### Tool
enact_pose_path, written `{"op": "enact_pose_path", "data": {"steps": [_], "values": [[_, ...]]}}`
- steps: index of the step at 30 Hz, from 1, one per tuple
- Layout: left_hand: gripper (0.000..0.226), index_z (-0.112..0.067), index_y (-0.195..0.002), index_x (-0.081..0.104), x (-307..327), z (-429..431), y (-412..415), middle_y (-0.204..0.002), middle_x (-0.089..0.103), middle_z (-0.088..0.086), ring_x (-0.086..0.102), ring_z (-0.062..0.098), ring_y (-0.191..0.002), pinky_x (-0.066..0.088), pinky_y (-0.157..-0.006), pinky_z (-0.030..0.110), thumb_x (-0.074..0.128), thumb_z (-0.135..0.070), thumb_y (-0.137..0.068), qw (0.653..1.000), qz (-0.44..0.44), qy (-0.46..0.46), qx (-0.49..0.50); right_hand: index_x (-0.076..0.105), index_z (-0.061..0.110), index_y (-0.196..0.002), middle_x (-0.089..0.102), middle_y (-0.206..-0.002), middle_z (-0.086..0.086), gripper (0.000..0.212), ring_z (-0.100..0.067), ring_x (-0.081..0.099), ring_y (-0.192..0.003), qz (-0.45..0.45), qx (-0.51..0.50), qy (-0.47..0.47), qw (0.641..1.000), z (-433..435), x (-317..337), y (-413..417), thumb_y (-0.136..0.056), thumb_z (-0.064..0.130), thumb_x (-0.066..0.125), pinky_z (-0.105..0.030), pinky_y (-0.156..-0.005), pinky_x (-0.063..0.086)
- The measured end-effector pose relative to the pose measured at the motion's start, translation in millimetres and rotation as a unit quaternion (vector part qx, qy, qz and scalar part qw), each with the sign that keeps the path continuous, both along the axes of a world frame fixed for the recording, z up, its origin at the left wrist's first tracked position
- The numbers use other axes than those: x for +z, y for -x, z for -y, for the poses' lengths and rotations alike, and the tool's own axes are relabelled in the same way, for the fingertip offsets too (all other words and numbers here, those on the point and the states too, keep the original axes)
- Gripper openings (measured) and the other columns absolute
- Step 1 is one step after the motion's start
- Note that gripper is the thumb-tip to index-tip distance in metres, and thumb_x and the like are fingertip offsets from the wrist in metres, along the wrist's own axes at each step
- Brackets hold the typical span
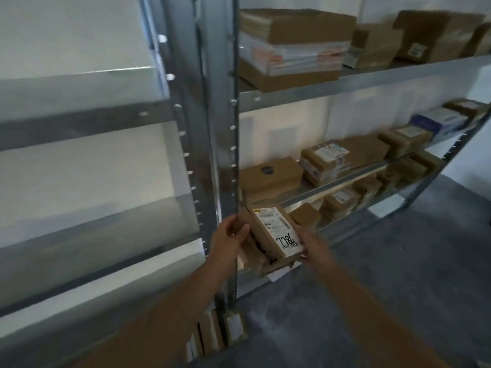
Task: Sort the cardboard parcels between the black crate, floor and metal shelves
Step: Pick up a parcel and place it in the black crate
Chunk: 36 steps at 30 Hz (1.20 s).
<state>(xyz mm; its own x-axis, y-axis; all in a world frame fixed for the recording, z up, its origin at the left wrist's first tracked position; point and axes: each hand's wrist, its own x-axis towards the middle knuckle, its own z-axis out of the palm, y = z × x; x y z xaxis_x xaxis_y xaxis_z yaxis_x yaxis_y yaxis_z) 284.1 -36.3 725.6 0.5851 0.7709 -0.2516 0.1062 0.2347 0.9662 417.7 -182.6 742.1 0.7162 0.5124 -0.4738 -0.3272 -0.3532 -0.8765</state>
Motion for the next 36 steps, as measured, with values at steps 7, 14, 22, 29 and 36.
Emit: {"op": "enact_pose_path", "data": {"steps": [7, 14, 22, 29, 36], "values": [[0.044, -0.015, -0.12, 0.033, 0.5, -5.9, 170.6, -0.108, 0.057, 0.004, 0.062, 0.021, -0.094, 0.057, -0.077, 0.04, 0.066, -0.021, -0.091, 0.965, 0.036, 0.08, 0.248, 0.065, 0.016, -0.117, 0.075, -0.106, -0.008, 0.037, -0.024, 0.071, -0.099, -0.036, 0.216, -0.015, 0.976, -63.8, -5.8, 148.0, -0.099, 0.045, 0.049, -0.047, -0.093, 0.055], [0.012, -0.02, -0.11, 0.053, 0.5, 9.1, 386.7, -0.109, 0.065, 0.004, 0.068, 0.023, -0.09, 0.061, -0.072, 0.042, 0.052, -0.026, -0.1, 0.91, -0.029, 0.036, 0.413, 0.06, 0.034, -0.128, 0.074, -0.111, 0.001, 0.031, -0.022, 0.067, -0.109, -0.038, 0.43, -0.01, 0.902, -103.5, 11.5, 349.4, -0.101, 0.041, 0.046, -0.047, -0.099, 0.051], [0.023, -0.028, -0.115, 0.056, 41.4, 46.8, 598.6, -0.101, 0.069, 0.006, 0.069, 0.021, -0.089, 0.059, -0.076, 0.039, 0.038, -0.036, -0.104, 0.853, -0.036, 0.0, 0.52, 0.057, 0.045, -0.131, 0.073, -0.112, 0.01, 0.037, -0.017, 0.066, -0.109, -0.023, 0.556, -0.078, 0.827, -113.8, 50.3, 560.6, -0.098, 0.029, 0.057, -0.048, -0.097, 0.053], [0.038, -0.026, -0.118, 0.066, 33.8, 93.9, 710.6, -0.094, 0.076, 0.002, 0.072, 0.024, -0.091, 0.057, -0.088, 0.047, 0.046, -0.05, -0.097, 0.802, 0.036, 0.07, 0.593, 0.055, 0.043, -0.135, 0.071, -0.118, 0.012, 0.039, -0.014, 0.062, -0.117, -0.015, 0.679, -0.083, 0.729, -125.6, 58.9, 670.4, -0.097, 0.033, 0.057, -0.045, -0.095, 0.053], [0.033, -0.032, -0.126, 0.06, 31.7, 114.7, 787.7, -0.102, 0.073, 0.003, 0.069, 0.017, -0.085, 0.054, -0.062, 0.028, 0.045, -0.045, -0.1, 0.724, 0.053, 0.094, 0.681, 0.059, 0.042, -0.13, 0.071, -0.117, 0.004, 0.036, -0.016, 0.062, -0.112, -0.034, 0.756, -0.053, 0.652, -153.4, 52.3, 769.4, -0.1, 0.024, 0.053, -0.041, -0.076, 0.057]]}}
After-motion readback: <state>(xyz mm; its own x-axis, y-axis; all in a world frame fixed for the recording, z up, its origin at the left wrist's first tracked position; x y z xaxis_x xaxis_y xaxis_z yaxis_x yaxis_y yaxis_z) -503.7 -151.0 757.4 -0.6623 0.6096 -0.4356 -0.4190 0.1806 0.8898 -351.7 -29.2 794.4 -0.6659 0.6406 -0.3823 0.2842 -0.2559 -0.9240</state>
